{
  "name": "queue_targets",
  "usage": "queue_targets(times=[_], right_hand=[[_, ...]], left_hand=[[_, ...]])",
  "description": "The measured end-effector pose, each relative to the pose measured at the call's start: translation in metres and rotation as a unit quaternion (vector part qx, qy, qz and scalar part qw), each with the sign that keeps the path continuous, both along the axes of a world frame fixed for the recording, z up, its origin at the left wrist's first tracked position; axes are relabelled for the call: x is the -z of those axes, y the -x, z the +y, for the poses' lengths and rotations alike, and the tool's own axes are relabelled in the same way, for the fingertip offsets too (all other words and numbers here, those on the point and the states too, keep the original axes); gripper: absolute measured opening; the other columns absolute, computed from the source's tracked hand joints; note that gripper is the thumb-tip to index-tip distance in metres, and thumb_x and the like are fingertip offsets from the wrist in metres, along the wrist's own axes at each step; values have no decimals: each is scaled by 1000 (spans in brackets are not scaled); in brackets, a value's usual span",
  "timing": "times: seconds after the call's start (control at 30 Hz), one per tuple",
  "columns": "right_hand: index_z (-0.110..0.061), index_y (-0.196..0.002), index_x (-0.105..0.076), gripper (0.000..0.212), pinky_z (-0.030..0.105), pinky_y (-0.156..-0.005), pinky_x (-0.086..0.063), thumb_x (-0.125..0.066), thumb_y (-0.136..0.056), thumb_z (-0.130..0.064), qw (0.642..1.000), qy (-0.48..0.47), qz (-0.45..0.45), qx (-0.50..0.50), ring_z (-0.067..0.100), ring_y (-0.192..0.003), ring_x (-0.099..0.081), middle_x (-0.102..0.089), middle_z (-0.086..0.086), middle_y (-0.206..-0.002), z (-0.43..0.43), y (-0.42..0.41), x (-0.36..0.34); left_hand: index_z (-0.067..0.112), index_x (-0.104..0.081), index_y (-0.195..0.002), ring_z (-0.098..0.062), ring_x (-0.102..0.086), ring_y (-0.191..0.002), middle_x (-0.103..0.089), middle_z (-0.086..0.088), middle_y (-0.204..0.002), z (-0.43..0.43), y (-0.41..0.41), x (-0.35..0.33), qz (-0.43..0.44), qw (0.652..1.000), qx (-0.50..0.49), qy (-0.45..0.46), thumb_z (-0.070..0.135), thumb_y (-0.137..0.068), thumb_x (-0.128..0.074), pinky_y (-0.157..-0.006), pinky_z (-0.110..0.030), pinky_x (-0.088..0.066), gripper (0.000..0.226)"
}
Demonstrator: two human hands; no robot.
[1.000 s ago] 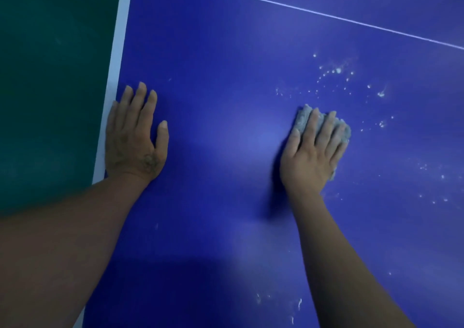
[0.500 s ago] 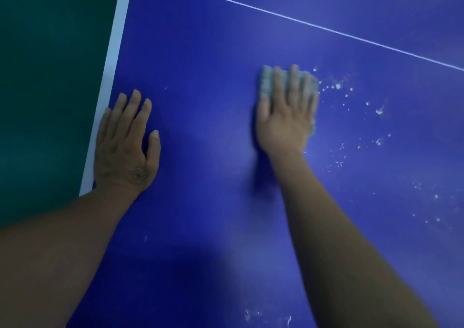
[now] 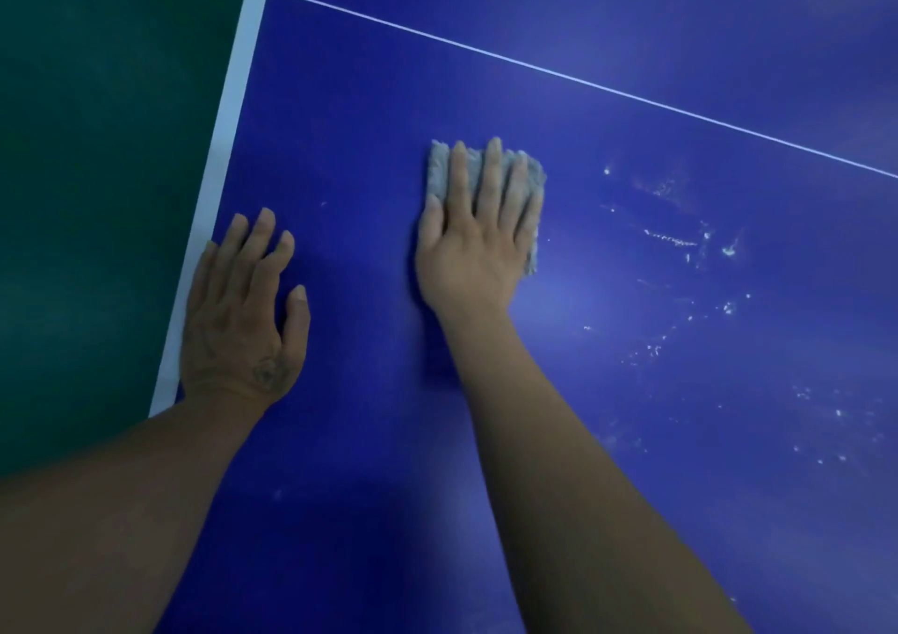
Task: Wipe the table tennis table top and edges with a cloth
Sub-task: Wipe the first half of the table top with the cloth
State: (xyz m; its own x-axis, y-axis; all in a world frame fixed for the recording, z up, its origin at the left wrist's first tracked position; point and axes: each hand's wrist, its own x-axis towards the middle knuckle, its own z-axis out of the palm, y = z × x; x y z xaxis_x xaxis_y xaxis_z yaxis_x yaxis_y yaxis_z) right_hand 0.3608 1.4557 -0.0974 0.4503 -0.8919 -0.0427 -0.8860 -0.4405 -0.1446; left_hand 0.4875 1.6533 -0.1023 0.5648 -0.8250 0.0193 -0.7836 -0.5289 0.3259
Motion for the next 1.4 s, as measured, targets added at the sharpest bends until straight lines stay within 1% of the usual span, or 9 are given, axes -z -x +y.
queue_targets(times=[0.2,0.43,0.6,0.8,0.9,0.97,1.07,1.23,1.4], right_hand=[[-35,-168,-33,61,50,-133,-7,-22,-110,-52,999,39,10,-28,31,-165,-17,-26,3,-177,-91,21,7],[-34,-172,-15,64,54,-134,1,-18,-111,-54,982,-40,19,181,28,-167,-1,-6,-1,-181,-159,127,-5],[-30,-173,-9,62,55,-133,3,-17,-114,-48,965,-37,41,255,32,-167,3,-1,3,-181,-136,97,-5],[-30,-172,-17,61,56,-132,-1,-19,-113,-46,999,-4,23,43,34,-167,-1,-8,6,-180,-47,11,-6],[-30,-168,-34,57,53,-133,-8,-30,-114,-47,999,10,-22,-46,30,-166,-12,-24,3,-177,-6,16,-1],[-28,-165,-41,55,53,-133,-13,-37,-113,-46,997,25,-44,-55,30,-165,-19,-31,4,-175,-6,42,4],[-29,-165,-41,56,53,-133,-14,-37,-112,-47,999,42,-25,2,32,-164,-21,-30,4,-175,-32,88,7],[-32,-171,-19,62,51,-134,0,-21,-112,-50,990,-16,19,139,28,-167,-4,-11,0,-180,-88,153,2],[-28,-173,-11,63,55,-133,-2,-19,-114,-49,979,-22,37,201,30,-167,1,-2,4,-181,-73,128,2]], left_hand=[[5,-41,-161,-26,-14,-167,-25,-9,-177,0,1,-1,5,1000,0,5,30,-109,-39,-136,-49,-9,58],[5,-42,-161,-28,-16,-166,-27,-10,-176,-1,0,-2,17,1000,-4,6,30,-109,-41,-135,-51,-12,59],[6,-40,-162,-26,-14,-167,-24,-9,-177,0,0,-1,20,1000,-5,-5,31,-109,-38,-135,-52,-12,59],[7,-38,-163,-24,-11,-167,-22,-7,-178,1,0,2,15,1000,-3,-11,32,-109,-36,-135,-52,-11,59],[7,-38,-163,-24,-12,-167,-23,-7,-178,1,0,3,14,1000,-3,-4,31,-109,-37,-135,-52,-11,59],[7,-39,-163,-24,-13,-167,-24,-7,-178,1,0,4,11,1000,-2,3,31,-109,-38,-135,-51,-10,59],[8,-39,-163,-24,-13,-167,-24,-7,-178,2,1,5,14,1000,-2,5,31,-108,-39,-135,-50,-9,59],[7,-39,-162,-23,-12,-167,-25,-8,-177,1,-1,5,15,1000,-2,5,32,-108,-38,-136,-48,-7,59],[7,-39,-162,-23,-12,-167,-24,-8,-177,2,-1,5,16,1000,-2,7,33,-108,-37,-136,-46,-6,59]])
